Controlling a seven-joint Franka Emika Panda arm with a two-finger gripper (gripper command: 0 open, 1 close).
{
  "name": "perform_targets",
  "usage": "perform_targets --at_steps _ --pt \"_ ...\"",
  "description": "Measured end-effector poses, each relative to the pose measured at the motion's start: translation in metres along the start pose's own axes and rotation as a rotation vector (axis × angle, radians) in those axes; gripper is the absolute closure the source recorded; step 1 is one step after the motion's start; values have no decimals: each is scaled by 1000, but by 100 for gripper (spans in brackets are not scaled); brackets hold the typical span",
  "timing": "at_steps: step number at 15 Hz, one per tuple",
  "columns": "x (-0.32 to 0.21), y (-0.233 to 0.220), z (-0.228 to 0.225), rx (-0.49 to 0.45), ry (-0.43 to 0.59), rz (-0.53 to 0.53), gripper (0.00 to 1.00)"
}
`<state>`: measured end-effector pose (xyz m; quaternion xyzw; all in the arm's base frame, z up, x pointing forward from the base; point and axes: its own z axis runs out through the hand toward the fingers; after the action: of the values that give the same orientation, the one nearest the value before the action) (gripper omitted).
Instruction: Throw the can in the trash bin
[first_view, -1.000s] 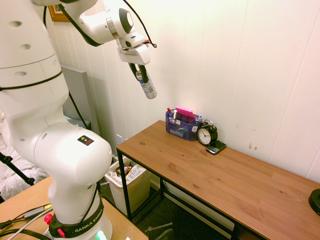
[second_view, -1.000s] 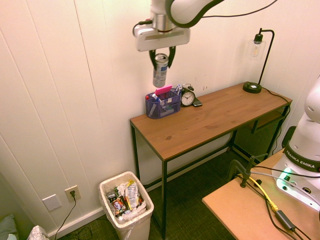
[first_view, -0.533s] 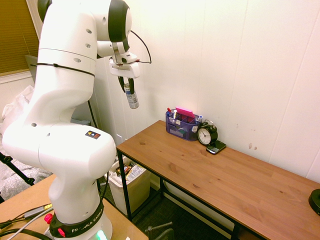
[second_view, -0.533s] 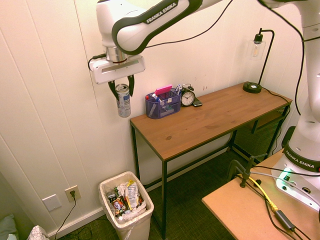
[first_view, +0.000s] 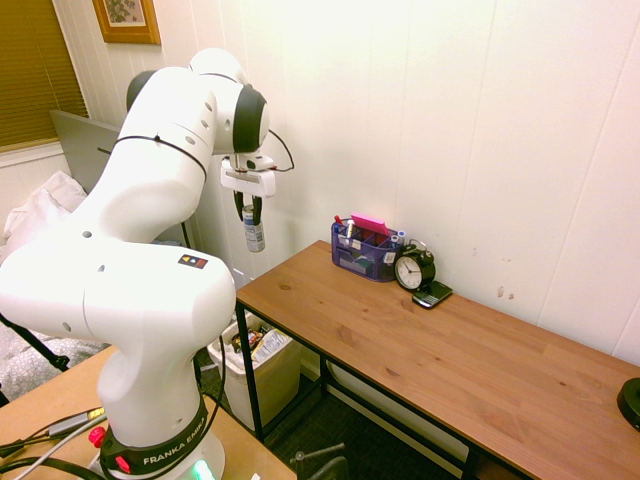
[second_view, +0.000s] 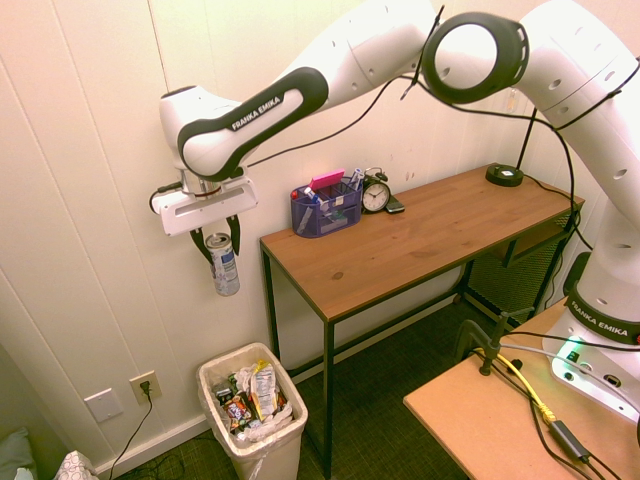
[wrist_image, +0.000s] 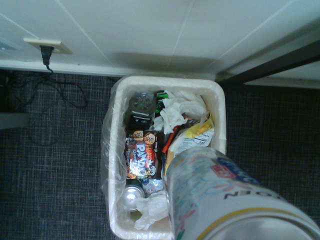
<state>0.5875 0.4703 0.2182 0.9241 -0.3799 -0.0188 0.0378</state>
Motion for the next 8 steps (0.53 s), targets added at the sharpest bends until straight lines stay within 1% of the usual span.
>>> perform_targets --at_steps 3,4,8 --pt "1 -9 37 -20 -58 3 100" --pt "0 -8 41 -28 -60 -2 0" --pt "5 -3 44 -60 -63 -19 0"
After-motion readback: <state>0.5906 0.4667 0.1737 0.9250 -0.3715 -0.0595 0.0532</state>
